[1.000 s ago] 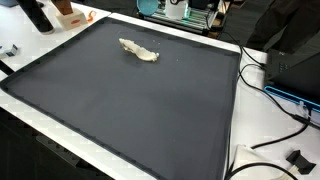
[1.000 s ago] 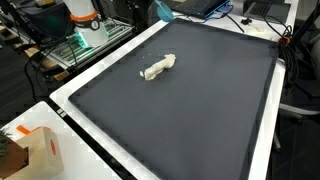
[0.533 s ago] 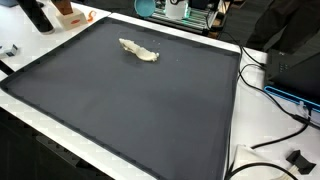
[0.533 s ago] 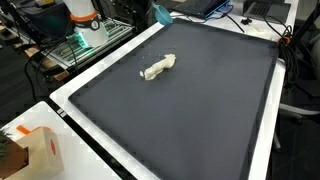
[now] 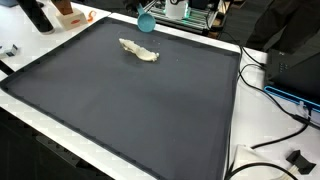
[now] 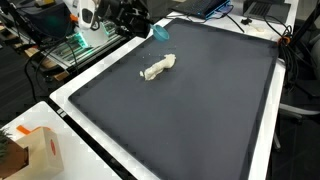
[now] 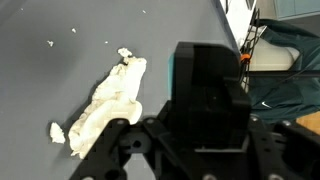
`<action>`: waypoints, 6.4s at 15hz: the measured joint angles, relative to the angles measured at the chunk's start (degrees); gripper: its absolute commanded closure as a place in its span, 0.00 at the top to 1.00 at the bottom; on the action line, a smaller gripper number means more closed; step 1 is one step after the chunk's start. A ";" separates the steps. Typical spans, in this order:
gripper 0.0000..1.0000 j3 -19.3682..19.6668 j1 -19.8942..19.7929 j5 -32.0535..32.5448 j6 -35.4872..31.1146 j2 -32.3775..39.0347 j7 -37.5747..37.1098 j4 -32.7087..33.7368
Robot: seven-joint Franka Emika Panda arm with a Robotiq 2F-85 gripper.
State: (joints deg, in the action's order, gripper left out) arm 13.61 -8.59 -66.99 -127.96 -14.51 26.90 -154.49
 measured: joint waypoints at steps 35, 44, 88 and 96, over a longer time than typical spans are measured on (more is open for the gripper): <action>0.25 0.34 -3.88 -18.40 0.91 23.65 30.48 7.86; 0.25 -0.33 -2.58 -18.37 -7.13 25.33 40.84 8.43; 0.27 3.25 -6.55 -15.42 18.22 24.39 30.82 8.28; 0.27 1.15 -5.34 -10.59 4.70 9.12 16.89 4.81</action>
State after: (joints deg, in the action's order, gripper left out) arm 14.76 -13.93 -77.57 -123.26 -5.39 43.79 -149.68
